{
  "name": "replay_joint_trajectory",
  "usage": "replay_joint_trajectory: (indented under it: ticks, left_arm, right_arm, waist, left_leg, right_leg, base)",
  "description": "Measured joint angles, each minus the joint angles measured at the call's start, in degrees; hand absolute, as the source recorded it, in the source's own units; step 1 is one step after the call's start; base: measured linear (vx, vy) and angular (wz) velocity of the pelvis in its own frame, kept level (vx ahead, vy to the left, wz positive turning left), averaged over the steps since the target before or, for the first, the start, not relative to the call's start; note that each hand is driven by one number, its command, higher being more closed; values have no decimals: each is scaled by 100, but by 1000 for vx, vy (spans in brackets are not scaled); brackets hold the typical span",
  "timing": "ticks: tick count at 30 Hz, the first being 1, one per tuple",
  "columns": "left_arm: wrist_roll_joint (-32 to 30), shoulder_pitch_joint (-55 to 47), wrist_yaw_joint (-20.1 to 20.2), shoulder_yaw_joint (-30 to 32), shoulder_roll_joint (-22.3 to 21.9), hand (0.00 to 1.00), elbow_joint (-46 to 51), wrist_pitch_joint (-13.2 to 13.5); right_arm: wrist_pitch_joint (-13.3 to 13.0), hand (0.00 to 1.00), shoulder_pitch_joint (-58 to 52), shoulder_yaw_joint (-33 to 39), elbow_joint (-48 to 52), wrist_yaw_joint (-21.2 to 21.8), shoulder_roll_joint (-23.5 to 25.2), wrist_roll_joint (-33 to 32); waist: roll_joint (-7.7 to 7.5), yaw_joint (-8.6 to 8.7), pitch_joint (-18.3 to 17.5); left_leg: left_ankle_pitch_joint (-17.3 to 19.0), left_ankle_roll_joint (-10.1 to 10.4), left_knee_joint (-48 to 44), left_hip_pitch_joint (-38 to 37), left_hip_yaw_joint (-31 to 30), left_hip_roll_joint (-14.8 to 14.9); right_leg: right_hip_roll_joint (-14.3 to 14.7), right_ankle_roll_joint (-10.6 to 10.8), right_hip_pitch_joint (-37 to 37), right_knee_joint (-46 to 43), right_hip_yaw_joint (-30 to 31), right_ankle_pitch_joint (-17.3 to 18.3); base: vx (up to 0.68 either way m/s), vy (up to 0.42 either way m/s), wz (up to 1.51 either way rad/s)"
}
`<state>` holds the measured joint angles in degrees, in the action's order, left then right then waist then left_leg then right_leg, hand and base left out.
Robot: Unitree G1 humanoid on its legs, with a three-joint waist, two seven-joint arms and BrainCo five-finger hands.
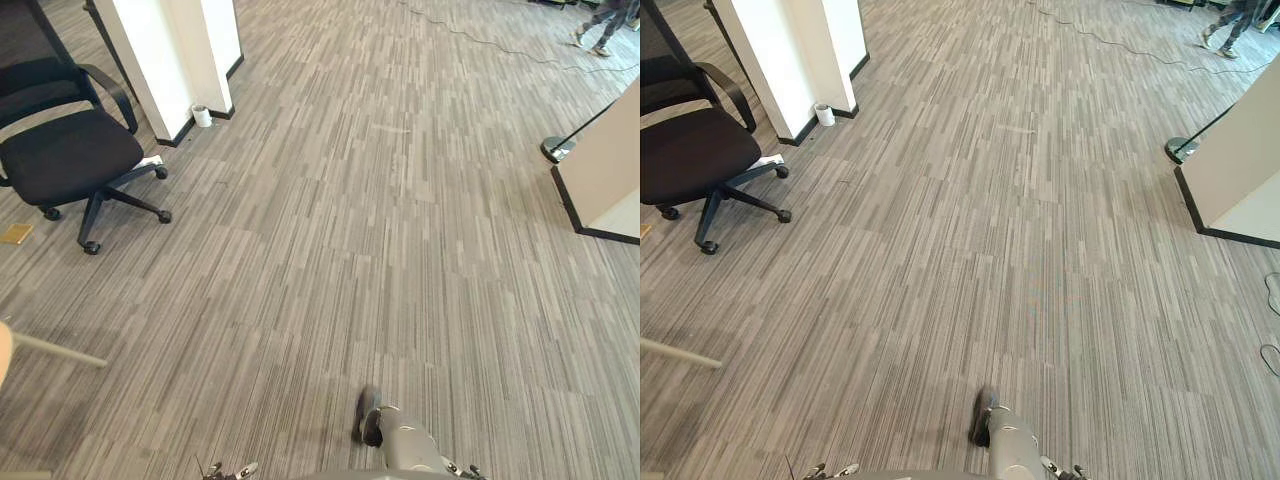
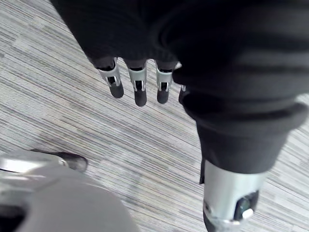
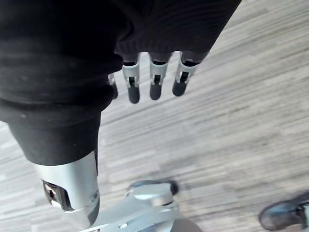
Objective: Organize washtable
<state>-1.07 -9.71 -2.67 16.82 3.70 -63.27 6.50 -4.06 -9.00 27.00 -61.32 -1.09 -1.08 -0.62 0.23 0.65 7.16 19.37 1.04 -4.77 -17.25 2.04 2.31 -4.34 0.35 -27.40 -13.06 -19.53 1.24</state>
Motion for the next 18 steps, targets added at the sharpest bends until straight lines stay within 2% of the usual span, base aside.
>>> replay_joint_trajectory:
  ticks: [1,2,3,4,5,6,7,8,9,10,11,12,13,14,15,16,18]
  left_arm:
    - [0,1,0,146,-43,0,23,0]
    - [1,2,-2,208,-55,0,31,3]
    - [1,24,-2,391,-173,0,38,11]
    - [3,82,-2,465,-217,0,38,15]
    - [12,170,15,622,-410,0,79,30]
    - [30,176,19,709,-477,0,100,46]
    - [46,205,24,936,-529,0,96,43]
    - [66,151,16,1135,-574,0,95,30]
    - [79,127,18,1194,-578,0,93,29]
    - [138,111,13,1296,-549,0,102,29]
    - [150,-4,4,1281,-507,0,125,9]
    - [150,-34,5,1272,-504,0,149,5]
    - [186,-151,-1,1265,-491,0,236,11]
    - [214,-198,-6,1252,-477,0,249,15]
    - [269,-265,-33,1205,-456,0,251,24]
    - [272,-328,-61,1126,-462,0,241,23]
    - [317,-412,-104,1022,-463,0,239,32]
  right_arm:
    - [2,0,-57,-2,41,0,26,-1]
    - [7,0,-71,-1,81,1,56,-3]
    - [2,0,-153,25,157,18,58,-4]
    - [1,0,-136,83,144,27,0,-1]
    - [-5,0,-63,220,121,15,6,9]
    - [-4,0,-32,271,98,13,-6,14]
    - [4,0,-16,293,101,25,-51,27]
    - [13,0,-24,219,146,22,-75,59]
    - [11,0,-39,206,180,21,-90,67]
    - [14,0,-28,174,183,3,-114,73]
    - [13,0,25,-32,176,-17,-142,96]
    - [14,0,54,-102,184,-17,-143,96]
    - [7,0,132,-315,184,-41,-132,93]
    - [1,0,184,-423,171,-46,-139,94]
    - [-2,0,334,-545,93,-57,-155,93]
    - [-2,0,466,-594,74,-104,-128,91]
    - [-7,0,581,-705,56,-127,-120,93]
  waist:
    - [-29,11,-14]
    - [-61,20,-39]
    - [39,57,-116]
    - [111,22,-172]
    - [264,19,-185]
    - [279,23,-184]
    - [312,60,-164]
    - [338,37,-96]
    - [392,40,-94]
    - [417,-21,-55]
    - [319,-154,3]
    - [289,-164,2]
    - [215,-201,37]
    - [164,-233,33]
    - [70,-345,18]
    - [70,-471,44]
    - [40,-535,50]
  left_leg:
    - [91,160,-37,-265,17,0]
    - [125,220,-97,-382,6,-8]
    - [139,314,-324,-475,-13,139]
    - [56,458,-444,-459,3,261]
    - [-506,752,-854,-353,-22,380]
    - [-901,639,-1063,-305,-2,377]
    - [-1799,361,-1910,-28,2,385]
    - [-2958,333,-3130,467,54,555]
    - [-2901,330,-3883,797,152,723]
    - [-2416,223,-5254,1445,507,1091]
    - [-1743,-67,-6181,2138,881,1373]
    - [-1648,-79,-6257,2269,950,1384]
    - [-1305,-82,-6274,2847,1131,1370]
    - [-1169,-39,-6141,3117,1246,1354]
    - [-952,-26,-5584,3555,1480,1349]
    - [-905,-36,-4669,3900,1621,1245]
    - [-1023,84,-2625,4087,1605,894]
  right_leg:
    - [-7,-243,-37,144,-129,-203]
    - [-38,-398,-92,43,-128,-356]
    - [-95,-684,-223,-568,-137,-947]
    - [-45,-748,-321,-916,-185,-689]
    - [1,-752,-271,-1339,-258,-280]
    - [37,-748,-177,-1419,-266,-120]
    - [128,-712,206,-1339,-272,201]
    - [277,-701,752,-1016,-209,377]
    - [397,-711,1011,-860,-173,471]
    - [606,-731,1532,-637,-55,616]
    - [752,-756,2197,-284,144,802]
    - [768,-760,2313,-208,194,824]
    - [786,-711,2740,125,383,913]
    - [787,-694,2930,278,487,924]
    - [787,-632,3243,545,732,946]
    - [761,-540,3542,747,930,1002]
    - [627,-344,3934,953,1116,1178]
  base:
    - [694,-105,13]
    - [747,-129,18]
    - [645,-117,7]
    - [995,-215,5]
    - [839,-211,-10]
    - [999,-293,-3]
    - [802,-256,-15]
    - [773,-222,-12]
    - [701,-152,-31]
    - [633,-97,-52]
    - [610,-96,-54]
    - [580,-74,-55]
    - [448,-43,-40]
    - [564,-26,-76]
    - [569,31,-91]
    - [699,98,-94]
    - [678,179,-67]
